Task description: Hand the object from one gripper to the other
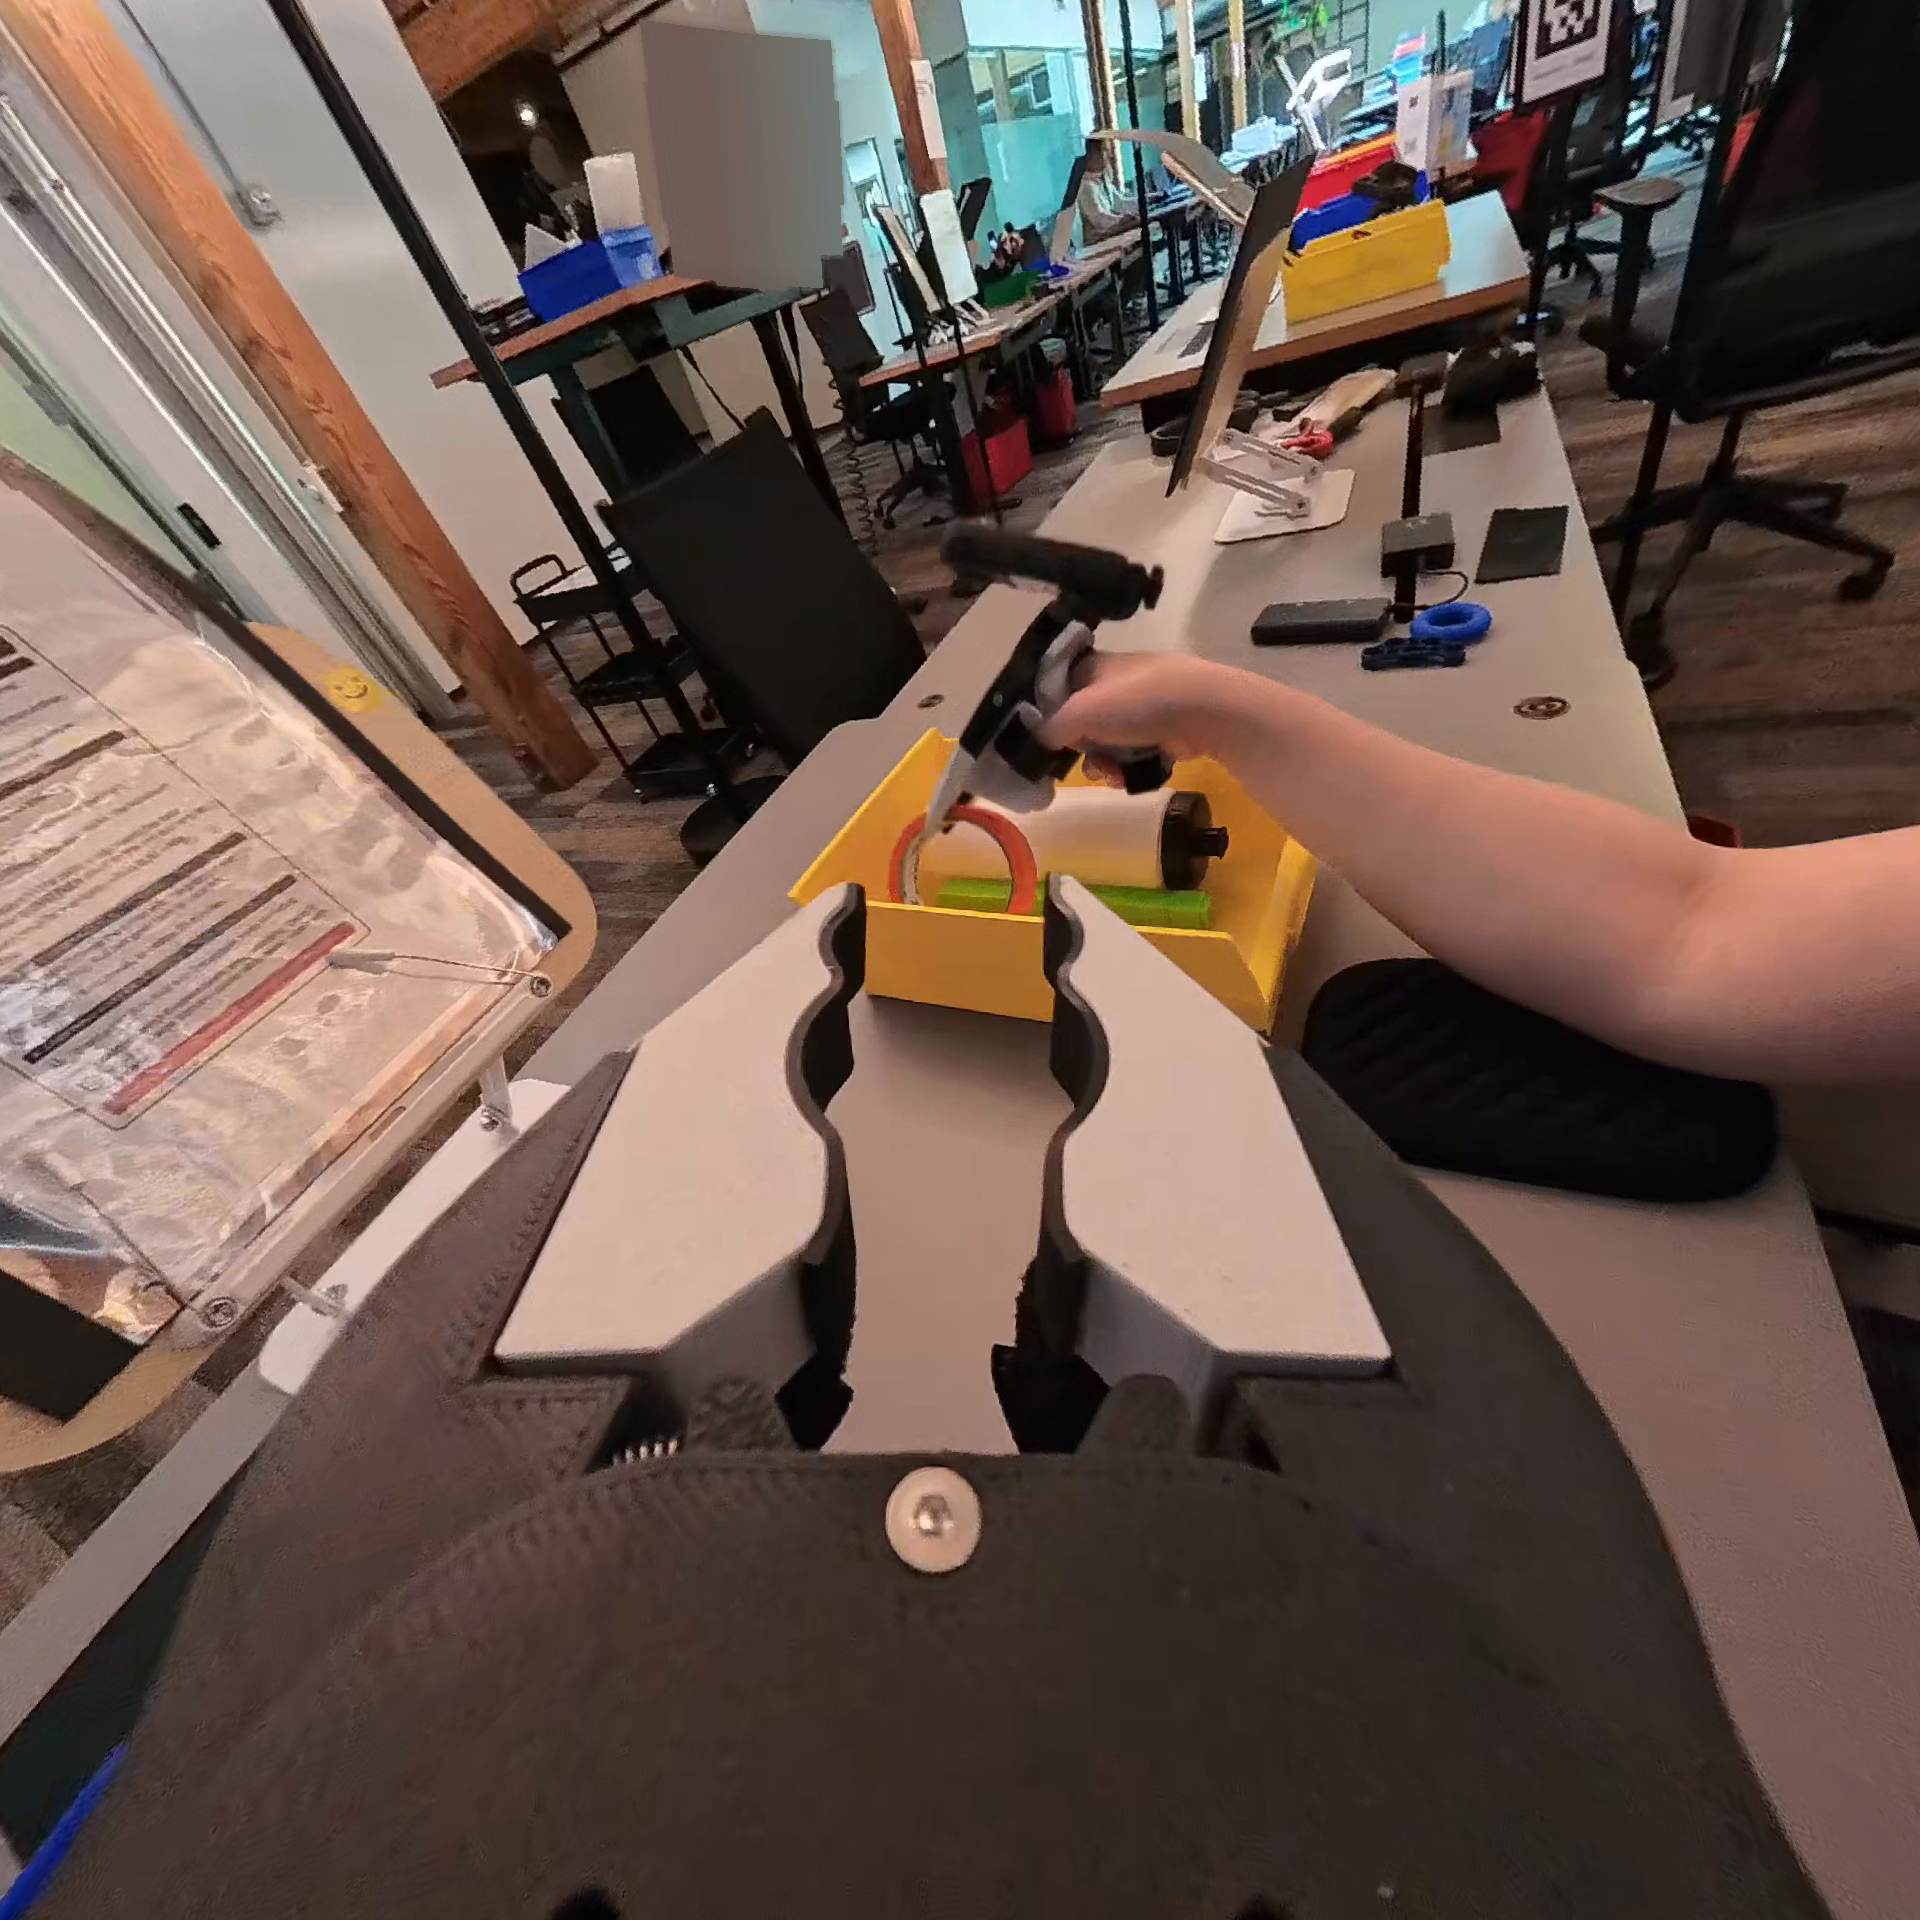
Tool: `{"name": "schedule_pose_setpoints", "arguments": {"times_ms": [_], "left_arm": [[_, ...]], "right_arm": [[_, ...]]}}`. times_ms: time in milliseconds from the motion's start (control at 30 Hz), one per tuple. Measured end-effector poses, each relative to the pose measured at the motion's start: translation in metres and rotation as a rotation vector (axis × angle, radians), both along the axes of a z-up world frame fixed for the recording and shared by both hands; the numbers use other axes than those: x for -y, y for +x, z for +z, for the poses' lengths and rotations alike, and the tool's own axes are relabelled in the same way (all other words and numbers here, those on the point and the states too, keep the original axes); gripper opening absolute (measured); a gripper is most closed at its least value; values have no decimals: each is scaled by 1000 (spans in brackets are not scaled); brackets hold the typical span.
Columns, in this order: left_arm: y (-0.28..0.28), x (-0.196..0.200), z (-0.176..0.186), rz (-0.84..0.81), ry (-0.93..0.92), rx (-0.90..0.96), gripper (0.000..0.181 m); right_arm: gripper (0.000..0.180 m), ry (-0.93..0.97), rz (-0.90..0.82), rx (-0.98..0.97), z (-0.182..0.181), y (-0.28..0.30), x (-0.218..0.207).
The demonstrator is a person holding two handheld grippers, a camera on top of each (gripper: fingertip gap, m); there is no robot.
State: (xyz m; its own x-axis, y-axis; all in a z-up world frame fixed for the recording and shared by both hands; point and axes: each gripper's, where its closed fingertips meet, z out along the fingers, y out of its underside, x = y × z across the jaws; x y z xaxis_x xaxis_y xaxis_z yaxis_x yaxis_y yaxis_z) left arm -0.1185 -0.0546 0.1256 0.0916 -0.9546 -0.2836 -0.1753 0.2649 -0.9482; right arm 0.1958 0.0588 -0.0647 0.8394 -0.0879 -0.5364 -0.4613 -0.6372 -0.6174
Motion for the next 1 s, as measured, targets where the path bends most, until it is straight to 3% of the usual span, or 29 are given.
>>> {"name": "schedule_pose_setpoints", "arguments": {"times_ms": [133,233,367,433,600,700,800,1000], "left_arm": [[-11,-2,9,7,-10,28,32],[-22,-9,15,45,-15,38,35],[-54,-36,25,189,-17,50,41],[-79,-57,20,297,-25,10,42],[-177,-120,-59,658,-243,-363,49],[-243,-158,-103,905,-313,-535,46],[-269,-174,-143,926,-440,-619,45],[-273,-158,-207,801,-675,-818,56]], "right_arm": [[27,-59,41,-8,-25,-5,-4],[27,-62,41,60,-24,2,-5],[43,87,5,276,18,16,-7],[40,217,10,320,52,9,-7],[39,530,13,299,137,-21,6],[38,646,13,282,168,-35,17],[38,664,40,271,174,-43,21],[38,598,49,236,155,-40,12]]}}
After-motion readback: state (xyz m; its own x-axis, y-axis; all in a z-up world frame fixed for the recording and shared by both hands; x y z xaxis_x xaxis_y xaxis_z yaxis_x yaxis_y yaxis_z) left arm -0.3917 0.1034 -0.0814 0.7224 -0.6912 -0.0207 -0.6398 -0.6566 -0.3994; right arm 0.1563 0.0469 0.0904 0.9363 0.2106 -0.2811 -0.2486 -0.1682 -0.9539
